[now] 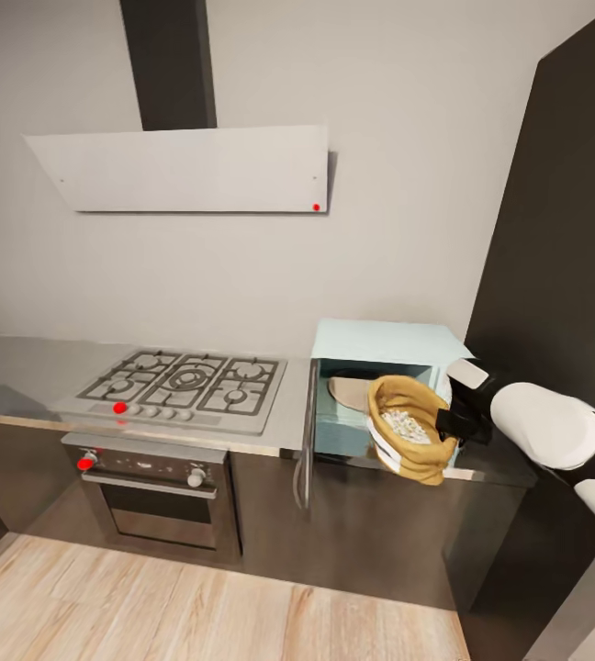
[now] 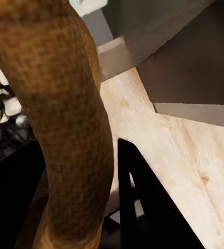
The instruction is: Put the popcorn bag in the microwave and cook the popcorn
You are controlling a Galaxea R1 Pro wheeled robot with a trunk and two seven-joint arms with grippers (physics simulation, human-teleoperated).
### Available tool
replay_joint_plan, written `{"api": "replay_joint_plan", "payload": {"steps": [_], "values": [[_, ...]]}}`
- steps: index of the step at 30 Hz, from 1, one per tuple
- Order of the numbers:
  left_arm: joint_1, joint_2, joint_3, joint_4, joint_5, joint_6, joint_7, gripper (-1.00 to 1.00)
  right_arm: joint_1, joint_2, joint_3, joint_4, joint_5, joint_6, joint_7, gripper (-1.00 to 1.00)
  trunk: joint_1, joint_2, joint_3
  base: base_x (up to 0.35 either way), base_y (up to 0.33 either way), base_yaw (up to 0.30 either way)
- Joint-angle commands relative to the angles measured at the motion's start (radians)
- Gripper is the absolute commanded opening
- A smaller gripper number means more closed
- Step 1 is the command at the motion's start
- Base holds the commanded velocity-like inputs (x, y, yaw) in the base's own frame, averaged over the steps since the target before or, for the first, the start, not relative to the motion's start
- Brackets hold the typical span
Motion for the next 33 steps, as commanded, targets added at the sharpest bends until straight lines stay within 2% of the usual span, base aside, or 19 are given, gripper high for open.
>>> {"api": "replay_joint_plan", "payload": {"steps": [1,3,6,14,26,33], "values": [[0.0,0.0,0.007,-0.002,0.0,0.002,0.0,1.0,-0.001,0.001,-0.045,0.002,-0.011,-0.018,-0.033,-1.0,0.0,-0.001,-0.001,0.0,0.0,-0.114],[0.0,0.0,0.007,-0.002,0.0,0.002,0.0,1.0,-0.001,0.002,-0.082,0.002,-0.011,-0.036,-0.045,-1.0,0.0,-0.001,-0.001,0.0,0.0,-0.119],[0.0,0.0,0.007,-0.002,0.0,0.002,0.0,1.0,-0.001,0.006,-0.098,0.002,-0.012,-0.043,-0.051,-1.0,0.0,-0.001,-0.001,0.0,0.0,-0.13],[0.0,0.0,0.007,-0.002,0.0,0.002,0.0,1.0,-0.001,0.007,-0.102,0.002,-0.012,-0.045,-0.071,-1.0,0.0,-0.001,-0.001,0.0,0.005,-0.206],[0.0,0.0,0.007,-0.002,0.0,0.002,0.0,1.0,-0.001,0.007,-0.103,0.002,-0.012,-0.045,-0.071,-1.0,0.0,-0.001,-0.001,0.0,0.262,-0.01],[0.0,0.0,0.007,-0.002,0.0,0.002,0.0,1.0,-0.001,0.008,-0.104,0.002,-0.013,-0.046,-0.071,-1.0,0.0,-0.001,-0.001,0.0,0.037,-0.105]]}}
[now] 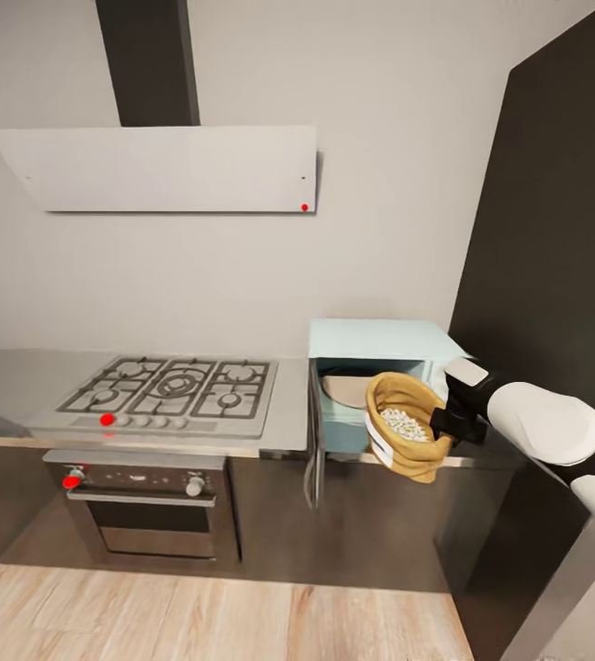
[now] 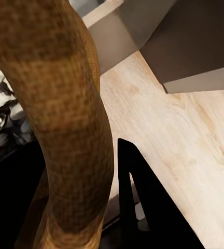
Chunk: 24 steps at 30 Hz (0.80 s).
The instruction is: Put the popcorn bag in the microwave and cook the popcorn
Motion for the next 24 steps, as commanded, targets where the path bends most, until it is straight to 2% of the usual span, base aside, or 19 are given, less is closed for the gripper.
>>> {"api": "replay_joint_plan", "payload": {"steps": [1,2,5,8,10,16,24], "values": [[0.0,0.0,0.007,-0.002,0.0,0.002,0.0,1.0,-0.001,0.0,0.002,0.002,-0.01,-0.003,-0.007,-1.0,0.0,-0.001,-0.001,0.0,0.002,-0.165],[0.0,0.0,0.007,-0.002,0.0,0.002,0.0,1.0,0.0,0.0,-0.003,0.002,-0.01,-0.004,-0.007,-1.0,0.0,-0.001,-0.001,0.0,0.001,-0.174],[0.0,0.0,0.007,-0.002,0.0,0.002,0.0,1.0,0.002,0.0,-0.057,0.002,-0.013,-0.006,-0.015,-1.0,0.0,-0.001,-0.001,0.0,0.0,-0.211],[0.0,0.0,0.007,-0.002,0.0,0.002,0.0,1.0,0.003,0.001,-0.108,0.002,-0.014,-0.006,-0.06,-1.0,0.0,-0.001,-0.001,0.0,0.0,-0.233],[0.0,0.0,0.007,-0.002,0.0,0.002,0.0,1.0,0.004,0.002,-0.127,0.002,-0.015,-0.006,-0.072,-1.0,0.0,-0.001,-0.001,0.0,0.0,-0.242],[0.0,0.0,0.007,-0.002,0.0,0.002,0.0,1.0,0.004,0.003,-0.137,0.002,-0.016,-0.006,-0.077,-1.0,0.0,-0.001,-0.001,0.101,0.147,-0.212],[0.0,-0.001,0.007,-0.002,0.0,0.002,0.0,1.0,0.004,0.006,-0.137,0.002,-0.016,-0.006,-0.077,-1.0,0.0,-0.001,-0.001,0.166,0.173,-0.017]]}}
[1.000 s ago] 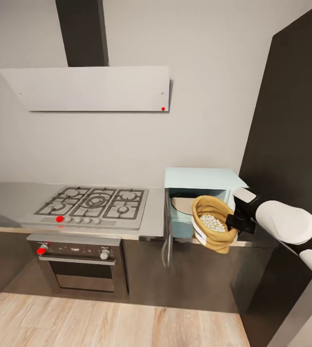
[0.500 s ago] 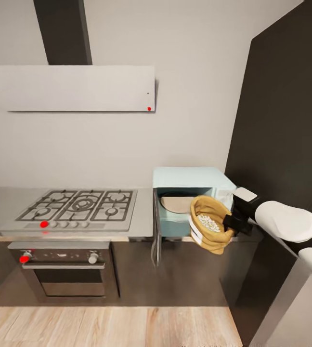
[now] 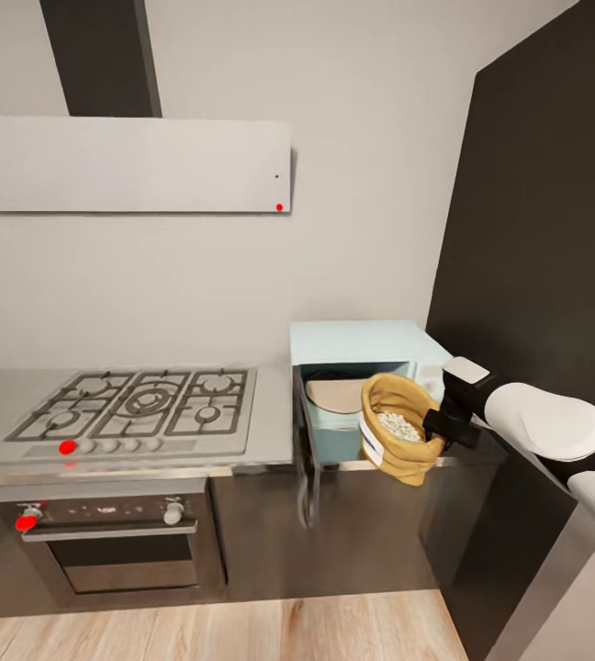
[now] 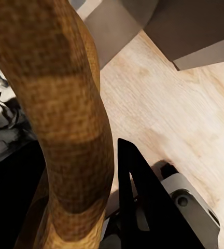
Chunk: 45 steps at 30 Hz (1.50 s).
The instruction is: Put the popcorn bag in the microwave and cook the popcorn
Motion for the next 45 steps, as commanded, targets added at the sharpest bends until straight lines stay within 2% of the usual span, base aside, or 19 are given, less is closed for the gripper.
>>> {"api": "replay_joint_plan", "payload": {"steps": [1,23,32,34,38,45], "values": [[0.0,-0.001,0.007,-0.002,0.0,0.002,0.0,1.0,-0.001,0.0,0.004,0.002,-0.01,-0.001,-0.006,-1.0,0.001,-0.001,-0.001,0.025,0.024,0.0],[0.0,-0.001,0.007,-0.002,0.0,0.002,0.0,1.0,0.0,0.006,0.004,0.002,-0.01,0.001,-0.002,-1.0,0.001,-0.001,-0.001,0.09,0.037,0.0],[0.0,-0.001,0.007,-0.002,0.0,0.002,0.0,1.0,0.025,0.006,0.003,0.002,-0.01,0.0,0.023,-1.0,0.001,-0.001,-0.001,0.002,0.001,0.0],[0.0,-0.013,0.008,-0.002,0.0,0.0,0.0,1.0,0.035,-0.005,0.003,-0.003,-0.012,-0.002,0.034,-1.0,0.001,-0.001,-0.001,0.0,0.0,0.0],[0.0,-0.013,0.008,-0.002,0.0,0.0,0.0,1.0,0.035,-0.026,0.002,-0.003,-0.012,-0.002,0.038,-1.0,0.001,-0.001,-0.001,0.0,0.0,0.0],[0.0,-0.013,0.008,-0.002,0.0,0.0,0.0,1.0,0.035,-0.027,0.003,-0.003,-0.012,-0.002,0.078,-1.0,0.001,-0.001,0.003,0.0,0.0,0.0]]}}
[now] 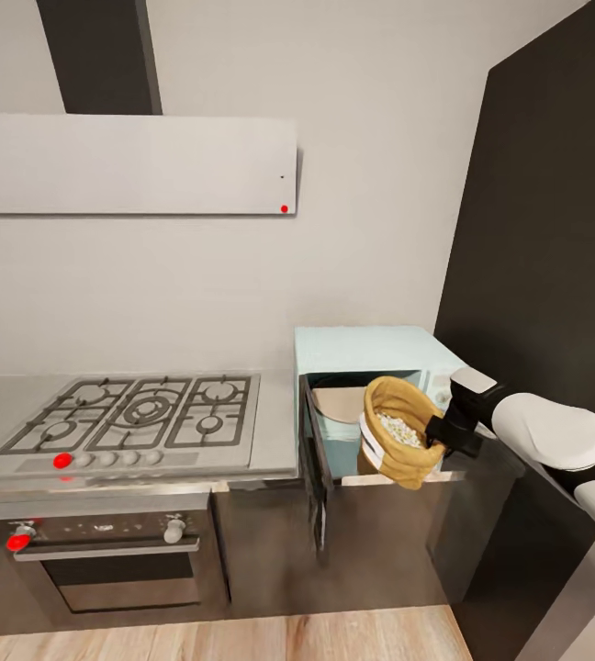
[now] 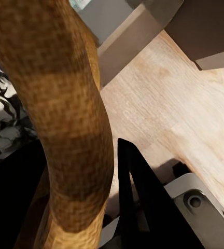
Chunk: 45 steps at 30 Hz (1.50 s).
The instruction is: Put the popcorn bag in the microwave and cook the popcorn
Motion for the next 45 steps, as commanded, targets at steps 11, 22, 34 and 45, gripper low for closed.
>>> {"api": "replay_joint_plan", "payload": {"steps": [11,22,34,45], "values": [[0.0,0.0,0.006,-0.001,0.0,0.001,0.0,1.0,-0.001,0.0,0.003,0.002,-0.01,-0.001,-0.008,-1.0,0.0,-0.001,0.012,0.0,0.0,0.03],[0.0,0.0,0.006,-0.001,0.0,0.002,0.0,1.0,-0.001,0.0,0.004,0.002,-0.01,0.0,-0.008,-1.0,0.0,-0.001,0.012,0.0,0.0,0.2],[0.0,0.0,0.006,-0.001,0.0,0.002,0.0,1.0,-0.001,-0.001,0.004,0.002,-0.009,0.002,-0.014,-1.0,0.0,-0.001,0.012,0.0,0.0,0.116],[0.0,0.001,0.006,-0.001,0.0,0.001,0.0,1.0,-0.001,-0.001,0.004,0.002,-0.009,0.001,-0.026,-1.0,0.0,-0.001,0.012,0.0,0.0,0.0]]}}
